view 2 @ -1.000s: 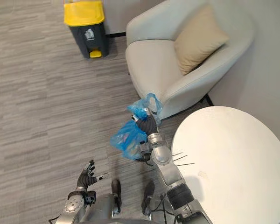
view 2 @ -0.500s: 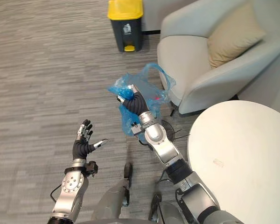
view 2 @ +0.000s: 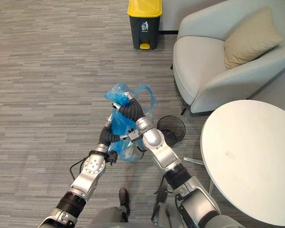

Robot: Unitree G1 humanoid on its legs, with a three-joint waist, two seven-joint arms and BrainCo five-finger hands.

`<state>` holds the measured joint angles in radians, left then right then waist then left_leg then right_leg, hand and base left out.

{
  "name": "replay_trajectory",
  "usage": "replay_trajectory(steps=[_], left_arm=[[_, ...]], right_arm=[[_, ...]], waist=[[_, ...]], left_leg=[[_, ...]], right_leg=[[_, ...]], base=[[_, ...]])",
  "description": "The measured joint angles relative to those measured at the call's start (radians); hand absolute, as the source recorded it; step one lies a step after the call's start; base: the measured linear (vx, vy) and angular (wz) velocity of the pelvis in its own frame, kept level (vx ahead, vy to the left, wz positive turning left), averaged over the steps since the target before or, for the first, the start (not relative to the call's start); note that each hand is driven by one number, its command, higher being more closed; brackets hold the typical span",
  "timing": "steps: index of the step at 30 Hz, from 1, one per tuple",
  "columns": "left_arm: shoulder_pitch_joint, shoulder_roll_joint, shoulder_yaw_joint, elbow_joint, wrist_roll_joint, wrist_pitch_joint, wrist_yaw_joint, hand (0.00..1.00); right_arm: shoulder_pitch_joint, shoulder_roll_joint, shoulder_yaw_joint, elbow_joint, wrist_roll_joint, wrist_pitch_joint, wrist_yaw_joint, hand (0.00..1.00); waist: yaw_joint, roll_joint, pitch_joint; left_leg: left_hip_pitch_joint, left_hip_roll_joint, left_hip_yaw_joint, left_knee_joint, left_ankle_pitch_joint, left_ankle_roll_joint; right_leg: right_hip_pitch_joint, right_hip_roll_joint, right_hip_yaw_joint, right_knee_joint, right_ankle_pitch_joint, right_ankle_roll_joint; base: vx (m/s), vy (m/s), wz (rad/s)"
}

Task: Gather rubbish on tea table into small bin, then transfer packed bag to large trash can.

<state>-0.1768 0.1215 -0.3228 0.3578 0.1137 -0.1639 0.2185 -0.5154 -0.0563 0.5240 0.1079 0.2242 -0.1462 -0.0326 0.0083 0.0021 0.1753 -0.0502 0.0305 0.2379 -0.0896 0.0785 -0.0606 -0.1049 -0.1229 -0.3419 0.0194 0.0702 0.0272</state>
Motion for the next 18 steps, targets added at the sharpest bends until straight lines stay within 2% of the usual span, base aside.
replay_trajectory(steps=[1,5,9,10,18], left_arm=[[-0.001,0.001,0.0,0.005,0.011,0.003,0.0,1.0],[-0.002,0.002,-0.003,0.043,0.051,0.003,0.0,1.0],[-0.026,0.016,-0.03,0.067,0.071,0.001,-0.001,1.0],[-0.035,0.021,-0.038,0.068,0.076,0.001,-0.002,1.0],[-0.041,0.018,-0.038,0.062,0.028,-0.005,0.0,1.0]], right_arm=[[0.0,0.015,0.012,-0.013,0.017,0.0,0.012,1.0],[-0.006,0.031,0.059,-0.018,0.089,0.001,0.022,1.0],[-0.007,0.03,0.09,-0.018,0.158,0.002,0.039,1.0],[-0.013,0.029,0.103,-0.018,0.172,0.002,0.041,0.0],[-0.033,0.009,0.162,-0.02,0.165,0.001,0.105,0.0]], waist=[[0.001,-0.003,-0.007],[0.005,-0.017,-0.037],[0.005,-0.02,-0.051],[0.003,-0.021,-0.052],[0.002,-0.02,-0.067]], left_leg=[[0.0,-0.002,0.004,0.0,0.0,0.0],[0.012,-0.001,0.015,0.001,0.0,0.0],[0.02,0.01,0.02,-0.002,0.0,0.001],[0.021,0.014,0.021,-0.003,0.001,0.003],[0.033,0.043,0.024,-0.007,0.014,-0.012]], right_leg=[[0.003,0.0,0.022,-0.013,0.011,0.001],[0.011,0.004,0.056,-0.027,0.022,0.003],[0.012,0.017,0.073,-0.03,0.031,-0.007],[0.012,0.021,0.074,-0.031,0.033,-0.01],[0.025,0.053,0.084,-0.045,0.043,-0.024]], base=[[-0.02,0.064,-0.08],[-0.03,0.037,-0.13],[-0.05,-0.008,-0.15],[-0.05,-0.021,-0.05],[-0.01,-0.023,-0.04]])
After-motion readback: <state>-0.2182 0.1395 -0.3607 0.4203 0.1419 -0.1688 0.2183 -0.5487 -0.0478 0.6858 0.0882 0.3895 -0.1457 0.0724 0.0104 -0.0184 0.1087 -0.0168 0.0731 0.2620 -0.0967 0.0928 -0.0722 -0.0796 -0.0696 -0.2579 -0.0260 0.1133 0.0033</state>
